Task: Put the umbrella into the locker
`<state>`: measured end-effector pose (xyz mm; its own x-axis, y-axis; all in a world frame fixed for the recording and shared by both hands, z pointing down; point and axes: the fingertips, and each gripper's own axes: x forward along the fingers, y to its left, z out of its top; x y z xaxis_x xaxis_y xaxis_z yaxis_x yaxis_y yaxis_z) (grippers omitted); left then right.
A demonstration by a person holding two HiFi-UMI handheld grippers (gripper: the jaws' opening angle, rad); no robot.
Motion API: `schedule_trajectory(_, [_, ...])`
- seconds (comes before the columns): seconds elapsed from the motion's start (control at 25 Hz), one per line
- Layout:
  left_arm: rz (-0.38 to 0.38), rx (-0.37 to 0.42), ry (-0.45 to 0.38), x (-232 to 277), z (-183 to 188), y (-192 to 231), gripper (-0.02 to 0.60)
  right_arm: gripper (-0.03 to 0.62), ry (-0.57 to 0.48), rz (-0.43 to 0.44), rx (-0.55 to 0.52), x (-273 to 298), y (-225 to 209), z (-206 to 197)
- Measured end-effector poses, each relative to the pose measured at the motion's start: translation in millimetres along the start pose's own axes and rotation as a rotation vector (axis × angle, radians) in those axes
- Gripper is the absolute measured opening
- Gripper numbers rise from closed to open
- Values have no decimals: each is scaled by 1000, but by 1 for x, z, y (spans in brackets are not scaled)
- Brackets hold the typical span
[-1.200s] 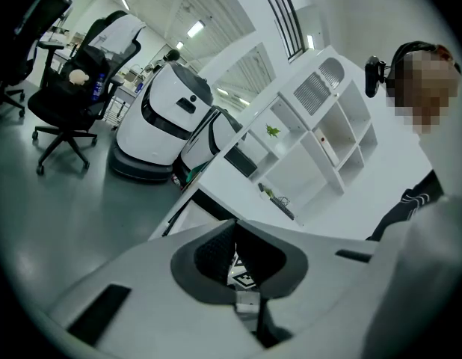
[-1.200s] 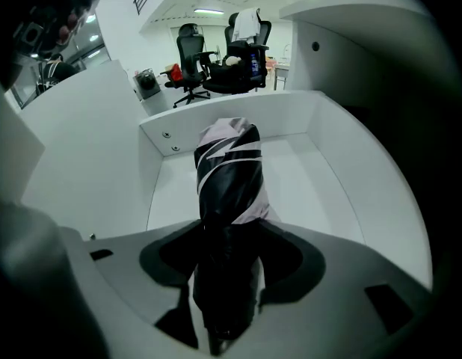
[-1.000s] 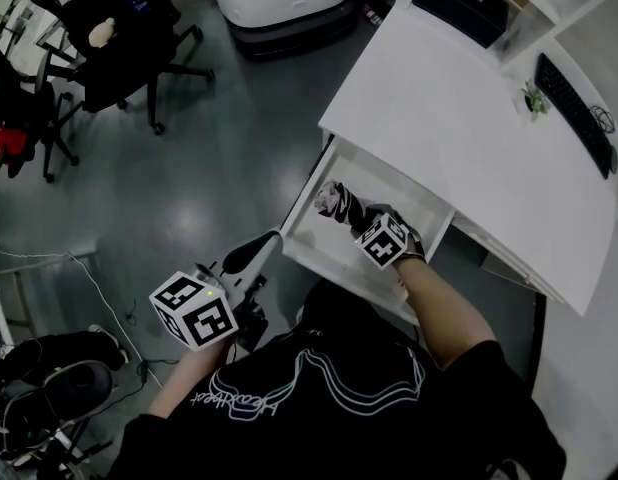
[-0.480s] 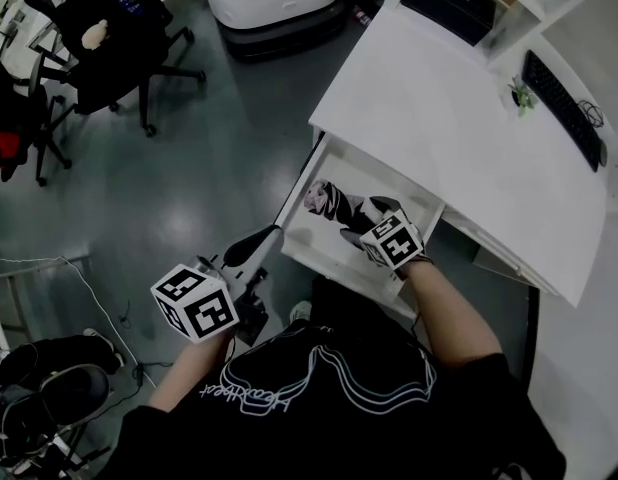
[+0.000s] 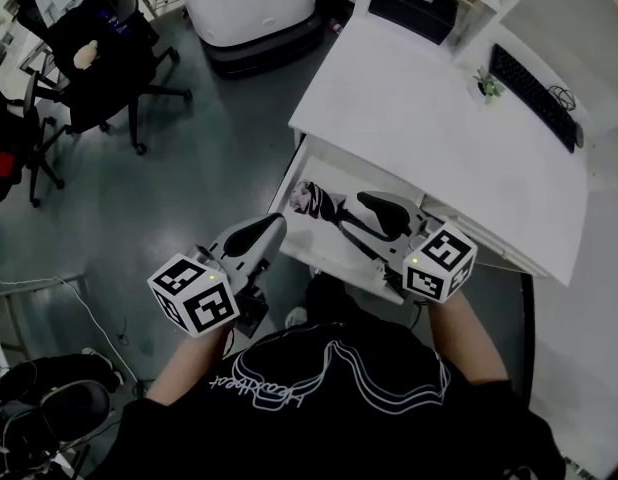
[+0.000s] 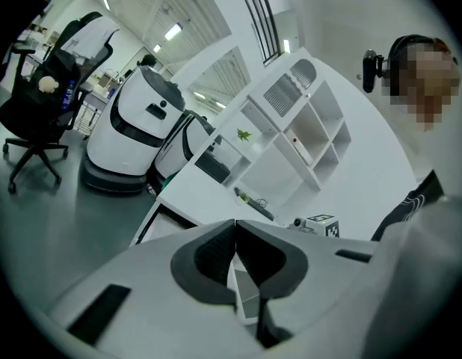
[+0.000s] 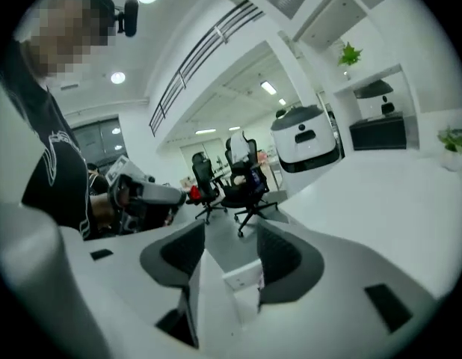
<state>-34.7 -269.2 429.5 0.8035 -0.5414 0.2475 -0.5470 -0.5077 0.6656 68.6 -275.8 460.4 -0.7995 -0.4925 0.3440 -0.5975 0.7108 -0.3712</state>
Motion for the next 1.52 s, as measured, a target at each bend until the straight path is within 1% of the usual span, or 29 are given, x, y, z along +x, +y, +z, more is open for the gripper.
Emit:
schedule_trajectory(0.08, [-23,32,-5,-3,5,-16,6,186,-75,-10,-2,-19,13,22])
schedule_trajectory(0.12, [-35,53,-9,-5,9,-24,6,152,-111,-17,-5,-28,18,32])
schedule_trajectory(0.2, [-59,93,-14,-8,13,-39,6,37,-177,-32,-20,-45,30,49])
schedule_trajectory(0.24, [-73,109,-15,-9,14,-47,6,5,-200,-38,-33,-53,36,54])
schedule_trajectory(0.36, [-112,137,-20,-14,16,-66,6,3,-233,-52,-89,-69,53,64])
schedule_trajectory(0.48, [-134,172,-33,-19,20,-81,6,3,-261,-62,-113,-80,68,74])
schedule_trajectory(0.68, [-153,216,-62,-30,23,-101,6,3,-284,-77,-107,-95,88,84])
schedule_trajectory(0.84, [-169,283,-83,-36,31,-122,6,3,-325,-84,-100,-107,102,96])
schedule_trajectory(0.96, [-181,321,-89,-41,29,-133,6,3,-337,-87,-91,-113,111,93])
schedule_trajectory(1.08, [-196,330,-91,-44,25,-139,5,3,-331,-94,-105,-116,118,86])
schedule_trajectory(1.24, [-207,316,-81,-43,15,-143,6,3,-299,-116,-132,-118,123,74])
schedule_trajectory(1.52, [-212,290,-61,-40,1,-142,6,3,-281,-125,-99,-120,122,59])
